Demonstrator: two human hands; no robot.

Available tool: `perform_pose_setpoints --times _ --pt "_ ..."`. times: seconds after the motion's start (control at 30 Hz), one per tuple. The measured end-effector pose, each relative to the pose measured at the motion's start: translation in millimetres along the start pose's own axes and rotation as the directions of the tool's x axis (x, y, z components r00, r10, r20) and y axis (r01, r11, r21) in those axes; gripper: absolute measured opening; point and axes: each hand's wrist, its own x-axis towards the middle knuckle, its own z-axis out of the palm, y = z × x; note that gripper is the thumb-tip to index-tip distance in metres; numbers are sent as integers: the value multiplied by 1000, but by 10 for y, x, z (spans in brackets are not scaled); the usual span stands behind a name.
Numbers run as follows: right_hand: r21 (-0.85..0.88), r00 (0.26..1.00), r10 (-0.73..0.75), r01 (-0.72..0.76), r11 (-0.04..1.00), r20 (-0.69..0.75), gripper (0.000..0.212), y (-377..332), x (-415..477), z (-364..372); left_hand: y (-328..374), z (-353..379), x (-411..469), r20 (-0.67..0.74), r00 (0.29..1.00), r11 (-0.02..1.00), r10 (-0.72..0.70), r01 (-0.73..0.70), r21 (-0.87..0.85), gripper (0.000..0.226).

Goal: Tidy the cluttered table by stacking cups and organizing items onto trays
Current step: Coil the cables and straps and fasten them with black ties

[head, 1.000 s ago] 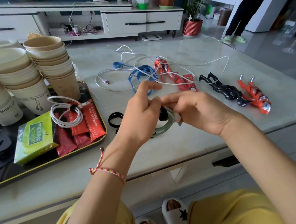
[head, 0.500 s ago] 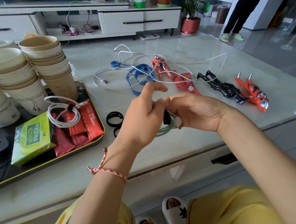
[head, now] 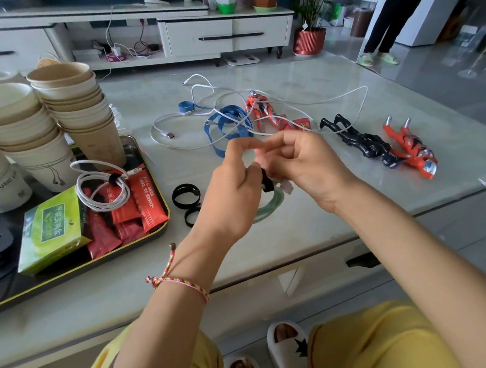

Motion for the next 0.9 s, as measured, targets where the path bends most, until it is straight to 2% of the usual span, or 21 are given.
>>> perform_pose_setpoints --times 0.1,0.17,0.33,0.4,0.47,0.63,0.7,0.8,0.9 --pt "-10 985 -107 107 994 -137 21 -41 -6 82 25 21 17 -67 990 988 -122 115 -103 27" --pt "-55 964 -189 182 982 -185 25 -57 -12 125 36 28 29 -52 974 964 -220 208 -166 28" --pt "-179 910 -356 322 930 -211 31 -31 -49 206 60 -68 52 174 891 828 -419 454 -330 28" --pt "-240 878 -439 392 888 -190 35 -5 -90 232 62 -92 50 264 856 784 -444 514 -348 33" --pt "-320 833 -534 472 822 -144 34 23 -141 251 59 -99 50 294 829 751 -476 557 -355 39" --pt "-516 658 -751 663 542 56 23 98 -248 251 55 -60 36 255 827 725 -501 562 -398 58" --pt "-536 619 -780 691 485 93 22 127 -261 255 54 -70 28 237 826 710 -512 562 -425 61" --pt "-558 625 -772 684 471 115 13 158 -276 240 57 -91 38 210 793 638 -572 591 -493 51" --pt "-520 700 -703 650 553 128 2 150 -288 202 53 -122 54 162 779 647 -605 601 -470 32"
